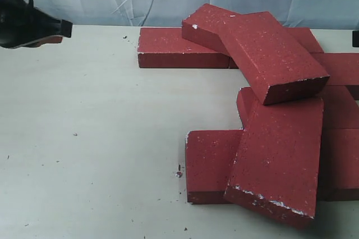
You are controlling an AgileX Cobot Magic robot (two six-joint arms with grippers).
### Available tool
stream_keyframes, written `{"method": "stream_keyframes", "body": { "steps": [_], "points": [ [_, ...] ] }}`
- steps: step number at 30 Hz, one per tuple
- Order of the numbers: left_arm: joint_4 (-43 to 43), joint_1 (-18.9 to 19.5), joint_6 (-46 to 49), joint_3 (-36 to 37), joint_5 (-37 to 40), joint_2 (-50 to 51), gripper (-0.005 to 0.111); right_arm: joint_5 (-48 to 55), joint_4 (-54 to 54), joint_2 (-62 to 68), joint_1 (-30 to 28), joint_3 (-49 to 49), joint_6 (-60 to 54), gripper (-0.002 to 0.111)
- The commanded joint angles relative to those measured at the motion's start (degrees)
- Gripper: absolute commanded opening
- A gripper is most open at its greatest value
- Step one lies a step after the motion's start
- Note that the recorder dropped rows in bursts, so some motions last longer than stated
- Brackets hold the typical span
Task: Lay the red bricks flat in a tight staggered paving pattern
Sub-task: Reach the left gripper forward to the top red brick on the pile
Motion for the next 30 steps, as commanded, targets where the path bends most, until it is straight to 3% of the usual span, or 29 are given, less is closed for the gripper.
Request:
{"method": "stream_keyframes", "body": {
  "steps": [1, 9, 18, 22, 27, 30],
  "points": [
    [-16.4, -0.4, 14.9, -3.9, 5.9, 4.8, 0.000, -0.3, 0.1, 2.4, -0.1, -0.3, -1.2, -0.001],
    [-43.5, -0.4, 28.9, -4.6, 8.6, 13.2, 0.000, -3.5, 1.3, 2.8, -0.1, -0.3, -1.2, -0.001],
    [-70.2, -1.1, 39.1, -4.9, 25.2, 25.1, 0.003, -7.2, 1.6, 4.4, -0.1, -0.3, -1.2, -0.001],
    [-71.6, -3.3, 39.1, -6.0, 25.7, 29.5, 0.027, -8.2, 1.6, 6.5, -0.1, -0.3, -1.2, -0.001],
    [-72.5, -7.2, 39.0, -8.9, 28.0, 34.3, 0.074, -10.5, 1.6, 8.5, -0.1, -0.3, -1.2, -0.001],
    [-72.5, -9.5, 38.0, -11.3, 27.9, 36.3, 0.085, -11.2, 1.6, 9.2, -0.1, -0.3, -1.2, -0.001]
  ]
}}
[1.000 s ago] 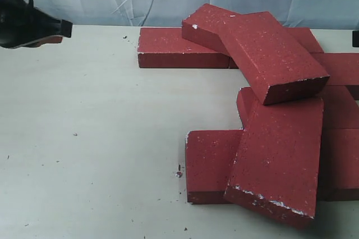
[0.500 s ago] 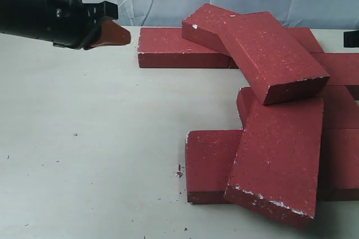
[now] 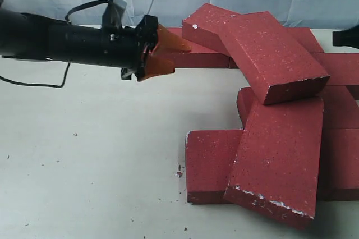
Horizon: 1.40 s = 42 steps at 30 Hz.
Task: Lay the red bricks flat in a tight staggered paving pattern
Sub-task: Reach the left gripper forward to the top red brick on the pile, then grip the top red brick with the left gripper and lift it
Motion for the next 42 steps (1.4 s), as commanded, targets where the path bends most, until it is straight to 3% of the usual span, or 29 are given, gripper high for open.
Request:
{"method": "stream_keyframes", "body": {
  "steps": [1, 6, 17, 30, 42],
  "points": [
    [-1.2, -3.6, -1.6, -3.8, 0.8, 2.8, 0.087, -2.4, 0.1, 1.3, -0.1, -0.3, -0.2, -0.001],
    [-1.2, -8.4, -4.7, -9.0, -6.5, 5.8, 0.087, -4.3, 0.1, 3.3, -0.1, -0.3, -0.2, -0.001],
    [-1.2, -14.5, -10.4, -22.6, -8.6, 15.6, 0.087, -5.0, 0.1, 3.5, -0.1, -0.3, -0.2, -0.001],
    [-1.2, -15.4, -10.5, -27.2, -11.6, 18.5, 0.087, -5.1, 0.1, 3.5, -0.1, -0.3, -0.2, -0.001],
    [-1.2, -16.4, -10.5, -30.1, -9.1, 21.1, 0.085, -5.1, 0.1, 3.5, -0.1, -0.3, -0.2, -0.001]
  ]
}}
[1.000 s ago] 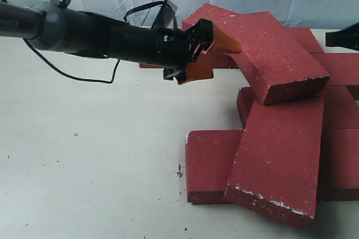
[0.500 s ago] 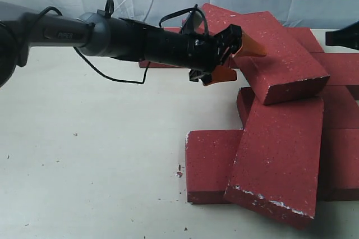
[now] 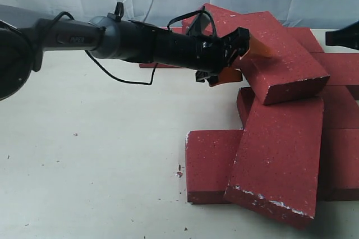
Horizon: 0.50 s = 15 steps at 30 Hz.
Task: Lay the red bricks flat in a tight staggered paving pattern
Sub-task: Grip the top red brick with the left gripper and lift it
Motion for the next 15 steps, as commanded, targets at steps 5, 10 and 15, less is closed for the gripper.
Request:
{"method": "stream_keyframes", "body": {
  "steps": [5, 10, 15],
  "points": [
    [-0.9, -0.3, 0.0, -0.8, 2.1, 0.6, 0.064, -0.9, 0.1, 0.1, -0.1, -0.3, -0.2, -0.001],
    [-0.9, -0.3, 0.0, -0.8, 6.4, 0.6, 0.034, -0.9, 0.1, 0.1, -0.1, -0.3, -0.2, -0.001],
    [-0.9, -0.1, 0.0, -0.8, 9.1, 0.1, 0.008, -0.9, 0.1, 0.1, -0.1, -0.3, -0.2, -0.001]
  ]
}}
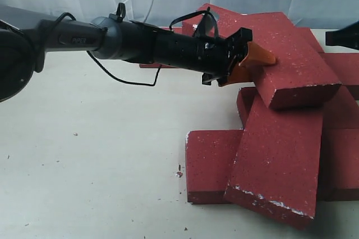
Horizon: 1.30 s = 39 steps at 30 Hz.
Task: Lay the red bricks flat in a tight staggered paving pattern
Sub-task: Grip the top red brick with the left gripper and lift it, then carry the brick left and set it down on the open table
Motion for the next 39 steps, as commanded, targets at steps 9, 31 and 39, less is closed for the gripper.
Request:
{"method": "stream_keyframes", "body": {
  "steps": [9, 31, 39],
  "points": [
    [-0.9, 5.3, 0.3, -0.4, 12.6, -5.0, 0.000, 1.0, -1.4, -0.5, -0.1, -0.3, -0.2, -0.001],
    [2.2, 18.1, 6.3, 12.1, 18.2, -14.4, 0.000, 11.4, -0.2, -16.2, -0.1, 1.5, -0.2, -0.001],
    [2.7, 22.7, 10.1, 22.1, 18.2, -21.1, 0.000, 9.5, 1.7, -15.3, -0.1, 1.5, -0.2, -0.001]
  ]
}}
